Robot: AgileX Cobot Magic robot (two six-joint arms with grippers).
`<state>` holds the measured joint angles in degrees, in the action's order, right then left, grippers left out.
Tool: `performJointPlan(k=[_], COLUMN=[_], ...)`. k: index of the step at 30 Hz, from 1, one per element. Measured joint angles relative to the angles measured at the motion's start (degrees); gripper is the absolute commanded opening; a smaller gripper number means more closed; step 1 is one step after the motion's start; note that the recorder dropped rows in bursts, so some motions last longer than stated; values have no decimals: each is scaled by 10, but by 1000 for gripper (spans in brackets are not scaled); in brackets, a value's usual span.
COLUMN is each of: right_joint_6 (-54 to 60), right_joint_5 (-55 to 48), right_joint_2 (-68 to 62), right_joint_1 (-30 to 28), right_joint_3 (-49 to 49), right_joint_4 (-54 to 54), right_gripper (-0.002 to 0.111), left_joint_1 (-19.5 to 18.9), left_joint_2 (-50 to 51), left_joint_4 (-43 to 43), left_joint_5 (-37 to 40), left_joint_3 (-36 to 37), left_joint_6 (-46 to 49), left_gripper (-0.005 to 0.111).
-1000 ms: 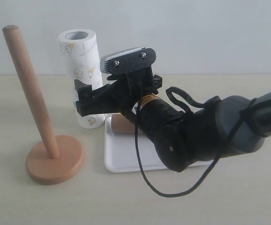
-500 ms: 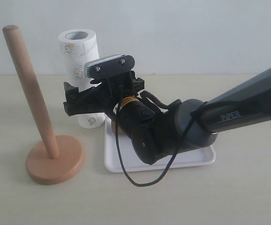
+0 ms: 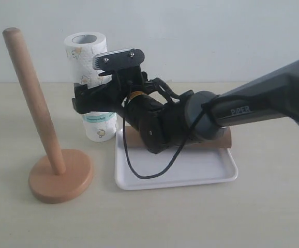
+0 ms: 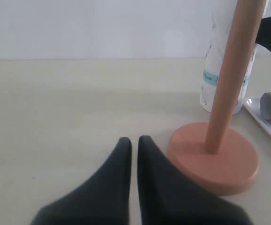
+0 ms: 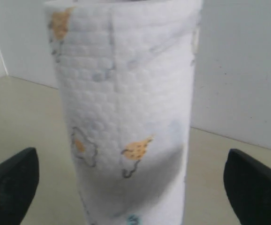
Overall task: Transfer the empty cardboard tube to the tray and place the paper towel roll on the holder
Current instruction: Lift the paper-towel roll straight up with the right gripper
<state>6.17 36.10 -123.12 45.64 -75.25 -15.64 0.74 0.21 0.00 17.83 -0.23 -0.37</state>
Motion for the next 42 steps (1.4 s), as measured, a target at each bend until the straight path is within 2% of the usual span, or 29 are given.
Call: performJointPlan(k=[11,29,42], right_joint_6=[-4,9,28], right_joint_5=[33,3,5], right_joint_2=[-37,-105,-119], right_joint_1=[-5,-5,-5], right_joint_3=[-18,-123,-133], right_joint_4=[49,47,43], right_gripper=[105,105,105], left_joint_1=[0,0,0], left_joint_2=[0,0,0], left_joint_4=[0,0,0], left_joint_5=[0,0,0], left_joint_3=[0,0,0], left_joint_6=[0,0,0], left_gripper=[4,4,4])
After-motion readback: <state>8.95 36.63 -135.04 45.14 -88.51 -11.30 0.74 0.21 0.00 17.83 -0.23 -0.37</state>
